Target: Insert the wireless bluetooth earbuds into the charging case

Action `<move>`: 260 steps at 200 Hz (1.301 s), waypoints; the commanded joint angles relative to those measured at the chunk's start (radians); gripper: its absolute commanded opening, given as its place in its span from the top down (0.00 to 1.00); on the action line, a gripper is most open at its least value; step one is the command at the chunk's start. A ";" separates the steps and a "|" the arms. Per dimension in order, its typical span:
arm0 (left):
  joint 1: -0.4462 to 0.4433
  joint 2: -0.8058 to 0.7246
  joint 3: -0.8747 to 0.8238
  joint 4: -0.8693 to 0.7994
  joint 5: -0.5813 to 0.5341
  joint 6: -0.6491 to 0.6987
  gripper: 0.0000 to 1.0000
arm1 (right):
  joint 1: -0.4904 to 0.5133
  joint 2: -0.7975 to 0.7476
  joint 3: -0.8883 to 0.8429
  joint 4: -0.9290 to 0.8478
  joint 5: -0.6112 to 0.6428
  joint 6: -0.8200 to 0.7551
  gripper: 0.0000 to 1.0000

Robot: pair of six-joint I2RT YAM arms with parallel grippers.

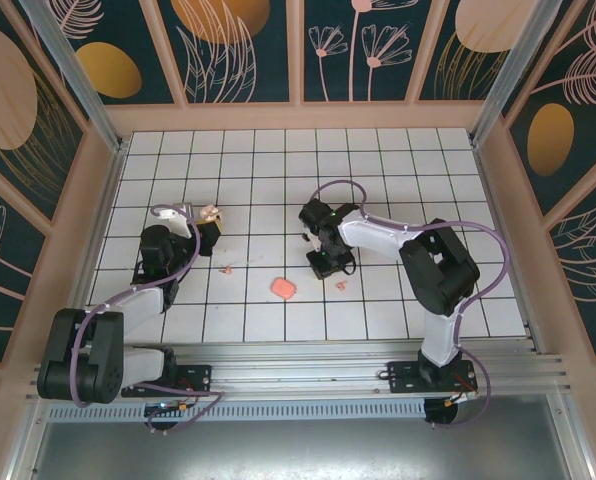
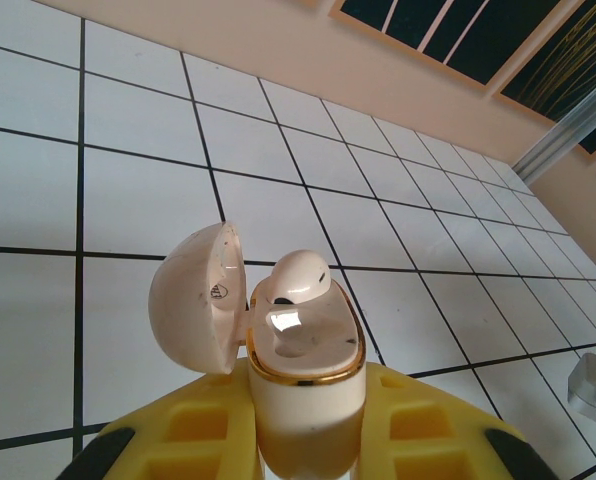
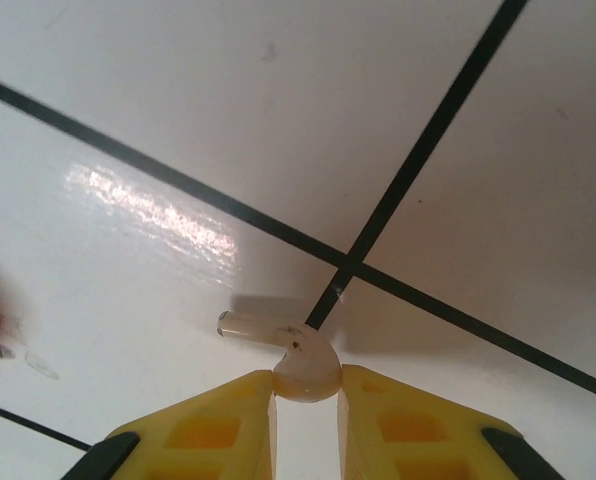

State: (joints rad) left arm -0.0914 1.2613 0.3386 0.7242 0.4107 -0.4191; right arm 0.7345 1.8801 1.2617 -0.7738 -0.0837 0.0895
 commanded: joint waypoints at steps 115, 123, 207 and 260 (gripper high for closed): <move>0.005 -0.034 0.031 -0.030 0.016 0.035 0.95 | 0.092 0.017 0.052 -0.077 -0.016 -0.366 0.78; 0.006 -0.035 0.031 -0.030 0.014 0.035 0.95 | 0.094 0.028 0.055 -0.079 -0.009 -0.372 0.78; 0.005 -0.034 0.031 -0.036 0.014 0.044 0.95 | 0.109 0.028 0.097 -0.075 -0.010 -0.349 0.57; 0.005 -0.044 0.039 -0.040 0.014 0.046 0.95 | 0.101 -0.095 0.107 -0.059 -0.016 0.144 0.60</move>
State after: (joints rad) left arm -0.0914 1.2419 0.3405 0.6823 0.4107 -0.3931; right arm 0.8379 1.8751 1.3384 -0.8196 -0.1020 -0.1070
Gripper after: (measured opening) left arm 0.195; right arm 0.420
